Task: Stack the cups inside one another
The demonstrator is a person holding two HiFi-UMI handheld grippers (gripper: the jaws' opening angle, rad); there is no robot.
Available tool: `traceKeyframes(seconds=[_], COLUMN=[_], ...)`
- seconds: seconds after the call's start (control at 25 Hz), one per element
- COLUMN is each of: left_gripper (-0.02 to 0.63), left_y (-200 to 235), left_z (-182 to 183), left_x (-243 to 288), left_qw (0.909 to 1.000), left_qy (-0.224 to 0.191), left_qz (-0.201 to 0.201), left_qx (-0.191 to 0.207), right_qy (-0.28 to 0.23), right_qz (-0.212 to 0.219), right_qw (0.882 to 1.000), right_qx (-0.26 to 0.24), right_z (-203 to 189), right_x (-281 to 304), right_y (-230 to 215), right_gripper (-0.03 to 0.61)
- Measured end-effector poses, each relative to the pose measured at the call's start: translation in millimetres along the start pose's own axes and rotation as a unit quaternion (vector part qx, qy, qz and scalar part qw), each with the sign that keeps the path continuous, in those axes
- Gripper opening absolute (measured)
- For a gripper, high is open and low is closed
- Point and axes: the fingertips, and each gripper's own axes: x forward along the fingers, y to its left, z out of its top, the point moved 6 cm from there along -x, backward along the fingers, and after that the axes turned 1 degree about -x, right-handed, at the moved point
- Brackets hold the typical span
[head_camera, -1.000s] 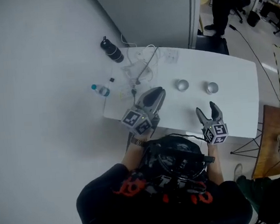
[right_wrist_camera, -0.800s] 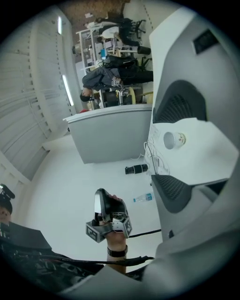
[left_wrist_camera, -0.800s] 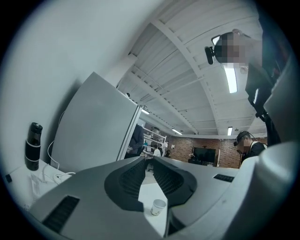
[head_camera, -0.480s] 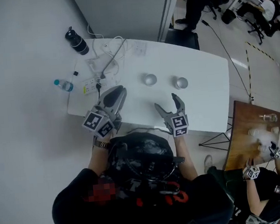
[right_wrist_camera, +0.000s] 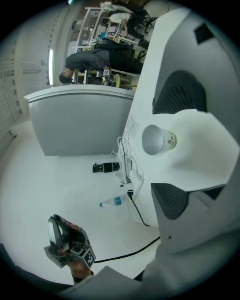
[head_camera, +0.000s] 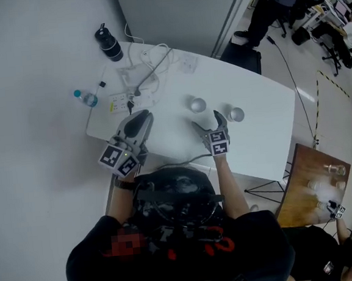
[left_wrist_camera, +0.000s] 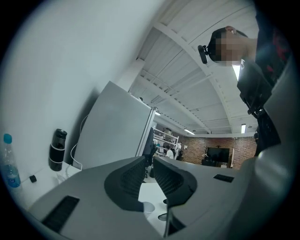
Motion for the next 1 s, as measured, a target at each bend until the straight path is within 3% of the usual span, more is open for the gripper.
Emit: traceKeyframes(seconds=[0.36, 0.6, 0.68, 1.0], left_gripper=[0.058, 0.058, 0.058, 0.058], left_y=[33, 50, 52, 41], left_z=[7, 17, 18, 15], left_x=[-47, -69, -73, -53], left_qw=[0.9962, 0.9923, 0.9916, 0.9956], left_qy=[0.002, -0.003, -0.007, -0.007], left_qz=[0.086, 0.123, 0.129, 0.094], left_qx=[0.010, 0.010, 0.007, 0.004], right_qy=[0.051, 0.072, 0.075, 0.079], right_qz=[0.011, 0.022, 0.016, 0.038], right_qw=[0.999, 0.997, 0.997, 0.996], right_qx=[-0.003, -0.009, -0.011, -0.012], right_z=[-20, -18, -16, -17], right_x=[66, 96, 100, 86], right_y=[-21, -21, -21, -8], right_gripper=[0.469, 0.468, 0.383, 0.370])
